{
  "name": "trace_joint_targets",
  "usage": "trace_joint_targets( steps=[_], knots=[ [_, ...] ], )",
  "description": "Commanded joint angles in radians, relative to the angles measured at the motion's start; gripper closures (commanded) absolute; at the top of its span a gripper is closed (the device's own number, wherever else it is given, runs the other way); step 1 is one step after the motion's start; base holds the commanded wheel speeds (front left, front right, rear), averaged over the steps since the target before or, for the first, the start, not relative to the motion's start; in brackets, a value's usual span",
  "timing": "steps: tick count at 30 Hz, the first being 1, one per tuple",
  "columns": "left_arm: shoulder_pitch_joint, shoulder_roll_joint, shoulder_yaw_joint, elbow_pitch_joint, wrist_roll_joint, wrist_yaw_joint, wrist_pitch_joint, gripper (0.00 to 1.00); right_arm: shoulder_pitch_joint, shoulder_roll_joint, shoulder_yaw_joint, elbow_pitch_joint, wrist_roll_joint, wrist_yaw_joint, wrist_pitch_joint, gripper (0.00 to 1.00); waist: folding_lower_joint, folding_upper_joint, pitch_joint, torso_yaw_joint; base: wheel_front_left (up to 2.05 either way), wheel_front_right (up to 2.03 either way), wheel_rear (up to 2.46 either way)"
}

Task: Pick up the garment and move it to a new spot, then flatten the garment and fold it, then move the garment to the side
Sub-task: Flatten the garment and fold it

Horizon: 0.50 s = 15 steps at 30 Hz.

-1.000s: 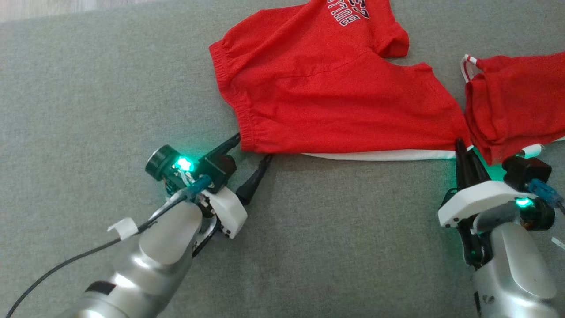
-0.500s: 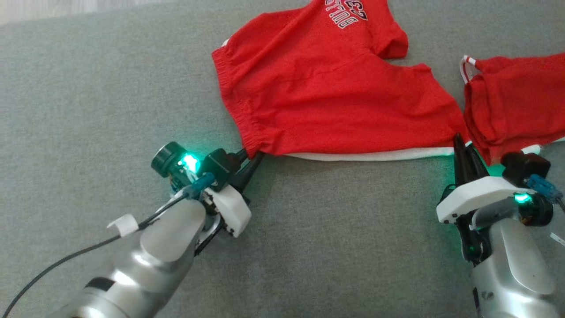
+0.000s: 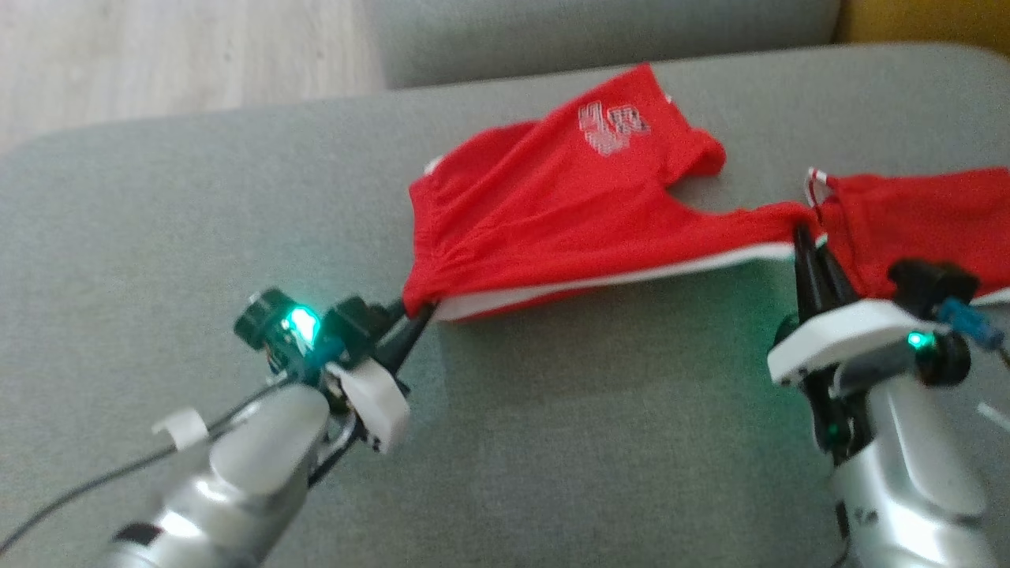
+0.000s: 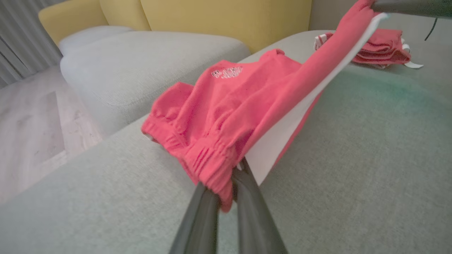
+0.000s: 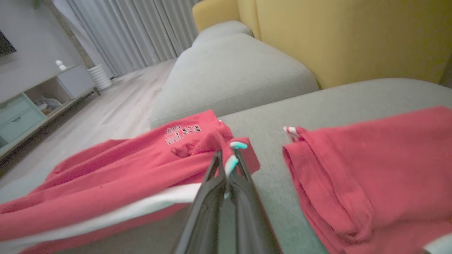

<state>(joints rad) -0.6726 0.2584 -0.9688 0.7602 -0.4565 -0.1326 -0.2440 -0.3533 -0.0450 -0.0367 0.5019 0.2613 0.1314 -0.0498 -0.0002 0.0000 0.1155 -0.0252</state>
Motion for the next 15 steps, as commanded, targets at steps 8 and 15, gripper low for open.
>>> trace_joint_targets(
  steps=[8,15],
  knots=[
    [-0.256,0.138,-0.031,-0.133,-0.103,0.002,0.139,1.0,-0.188,-0.005,0.021,-0.118,0.026,-0.001,0.079,1.0,0.0002,0.0,-0.135,0.043,0.0,0.0,0.0],
    [-0.399,0.213,-0.073,-0.222,-0.263,0.002,0.265,1.0,-0.271,-0.005,0.018,-0.184,0.04,-0.001,0.11,1.0,0.0002,0.0,-0.185,0.054,0.0,0.0,0.0]
  ],
)
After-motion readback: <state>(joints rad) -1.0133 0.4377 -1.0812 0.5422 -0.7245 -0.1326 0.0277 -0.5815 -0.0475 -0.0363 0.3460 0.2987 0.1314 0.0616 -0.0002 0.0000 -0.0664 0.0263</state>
